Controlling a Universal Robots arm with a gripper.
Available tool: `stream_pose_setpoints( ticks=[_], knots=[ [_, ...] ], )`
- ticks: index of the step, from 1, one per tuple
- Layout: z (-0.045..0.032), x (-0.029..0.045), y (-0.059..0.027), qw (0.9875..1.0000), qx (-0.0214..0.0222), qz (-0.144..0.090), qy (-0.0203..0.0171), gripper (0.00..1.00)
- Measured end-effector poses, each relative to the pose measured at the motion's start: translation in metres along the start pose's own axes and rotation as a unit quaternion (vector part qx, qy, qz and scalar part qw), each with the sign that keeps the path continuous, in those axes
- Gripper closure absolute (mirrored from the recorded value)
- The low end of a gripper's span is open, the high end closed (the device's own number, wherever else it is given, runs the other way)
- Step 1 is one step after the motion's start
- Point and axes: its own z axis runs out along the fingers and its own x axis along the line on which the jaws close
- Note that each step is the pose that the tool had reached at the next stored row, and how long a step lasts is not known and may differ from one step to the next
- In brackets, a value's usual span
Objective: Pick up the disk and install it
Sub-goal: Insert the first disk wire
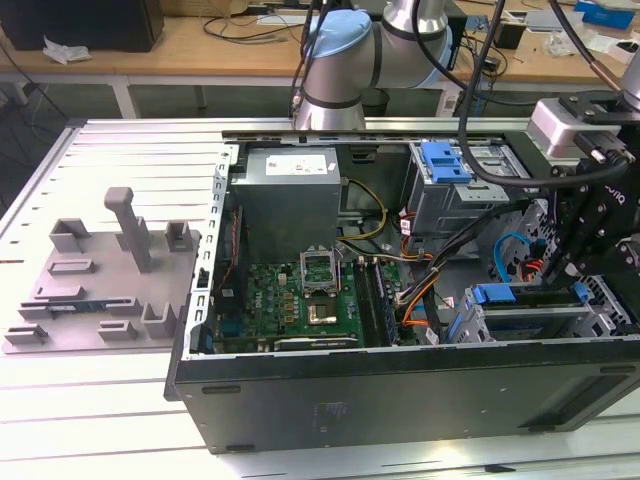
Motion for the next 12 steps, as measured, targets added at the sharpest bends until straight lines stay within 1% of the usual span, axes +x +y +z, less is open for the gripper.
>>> stream_pose_setpoints(
  ticks=[12],
  knots=[
    [0.0036, -0.0001, 0.0, 1.0, 0.0, 0.0, 0.0, 0.84]
  ],
)
